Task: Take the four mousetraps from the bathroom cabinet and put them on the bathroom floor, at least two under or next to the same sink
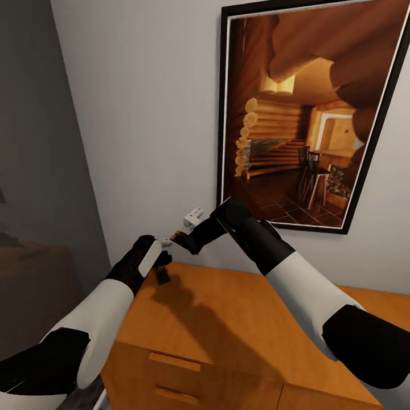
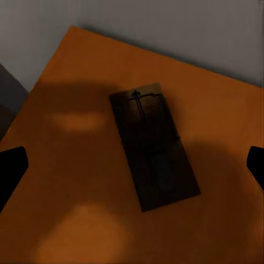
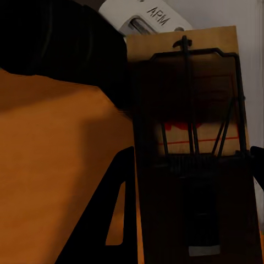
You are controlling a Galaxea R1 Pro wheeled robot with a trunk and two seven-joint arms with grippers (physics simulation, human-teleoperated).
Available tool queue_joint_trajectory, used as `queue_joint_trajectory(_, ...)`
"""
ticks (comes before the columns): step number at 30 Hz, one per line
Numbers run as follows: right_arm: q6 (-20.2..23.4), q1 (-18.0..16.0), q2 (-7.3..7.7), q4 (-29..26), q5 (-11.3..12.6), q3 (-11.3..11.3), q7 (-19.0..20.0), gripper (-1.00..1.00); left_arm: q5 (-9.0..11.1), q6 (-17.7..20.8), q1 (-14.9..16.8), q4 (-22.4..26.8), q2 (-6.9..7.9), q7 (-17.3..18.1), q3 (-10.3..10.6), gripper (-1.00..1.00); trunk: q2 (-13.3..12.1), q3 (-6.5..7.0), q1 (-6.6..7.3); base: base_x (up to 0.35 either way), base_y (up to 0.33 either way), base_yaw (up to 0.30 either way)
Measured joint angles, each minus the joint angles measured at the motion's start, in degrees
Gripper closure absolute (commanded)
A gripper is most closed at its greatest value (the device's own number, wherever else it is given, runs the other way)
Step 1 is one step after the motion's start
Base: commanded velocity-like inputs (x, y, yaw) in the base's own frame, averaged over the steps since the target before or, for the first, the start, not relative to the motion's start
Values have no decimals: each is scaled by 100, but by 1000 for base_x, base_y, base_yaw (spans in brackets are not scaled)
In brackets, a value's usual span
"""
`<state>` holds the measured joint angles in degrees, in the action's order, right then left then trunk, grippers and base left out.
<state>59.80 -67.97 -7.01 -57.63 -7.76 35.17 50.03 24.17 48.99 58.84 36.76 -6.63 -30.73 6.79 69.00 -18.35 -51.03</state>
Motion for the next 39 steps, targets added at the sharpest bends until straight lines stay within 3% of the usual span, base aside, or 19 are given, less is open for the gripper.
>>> queue_joint_trajectory(39,0,0,45,2,-5,-20,0,100,1,17,0,-44,1,-10,2,-100,0,0,-1,62,0,0)
